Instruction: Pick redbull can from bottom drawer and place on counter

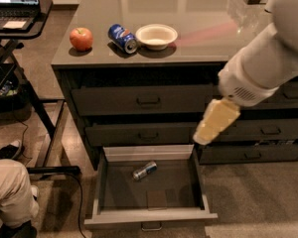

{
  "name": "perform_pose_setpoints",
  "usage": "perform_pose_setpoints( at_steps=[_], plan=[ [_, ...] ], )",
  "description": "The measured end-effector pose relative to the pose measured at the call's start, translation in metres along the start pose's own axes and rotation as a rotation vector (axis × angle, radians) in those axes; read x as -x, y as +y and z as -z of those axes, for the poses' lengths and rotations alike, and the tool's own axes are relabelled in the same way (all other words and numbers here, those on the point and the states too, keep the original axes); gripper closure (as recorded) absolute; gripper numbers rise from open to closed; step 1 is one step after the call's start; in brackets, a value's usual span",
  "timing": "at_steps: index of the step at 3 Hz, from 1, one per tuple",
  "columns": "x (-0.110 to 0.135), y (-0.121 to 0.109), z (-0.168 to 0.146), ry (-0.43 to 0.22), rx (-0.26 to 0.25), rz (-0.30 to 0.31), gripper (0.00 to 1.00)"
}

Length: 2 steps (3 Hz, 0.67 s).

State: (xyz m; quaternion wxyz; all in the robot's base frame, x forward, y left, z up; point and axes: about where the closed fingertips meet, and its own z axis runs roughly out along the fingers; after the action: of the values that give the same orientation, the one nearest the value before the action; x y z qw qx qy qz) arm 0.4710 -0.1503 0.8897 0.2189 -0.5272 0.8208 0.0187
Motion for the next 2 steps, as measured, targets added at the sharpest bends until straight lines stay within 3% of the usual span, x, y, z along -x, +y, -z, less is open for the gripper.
perform_pose_setpoints(
  at_steps=[1, 2],
  plan=[
    [0.015, 0.001, -0.065, -0.041, 0.000, -0.099, 0.00],
    [0.028, -0.013, -0.068, -0.100, -0.052, -0.149, 0.00]
  ],
)
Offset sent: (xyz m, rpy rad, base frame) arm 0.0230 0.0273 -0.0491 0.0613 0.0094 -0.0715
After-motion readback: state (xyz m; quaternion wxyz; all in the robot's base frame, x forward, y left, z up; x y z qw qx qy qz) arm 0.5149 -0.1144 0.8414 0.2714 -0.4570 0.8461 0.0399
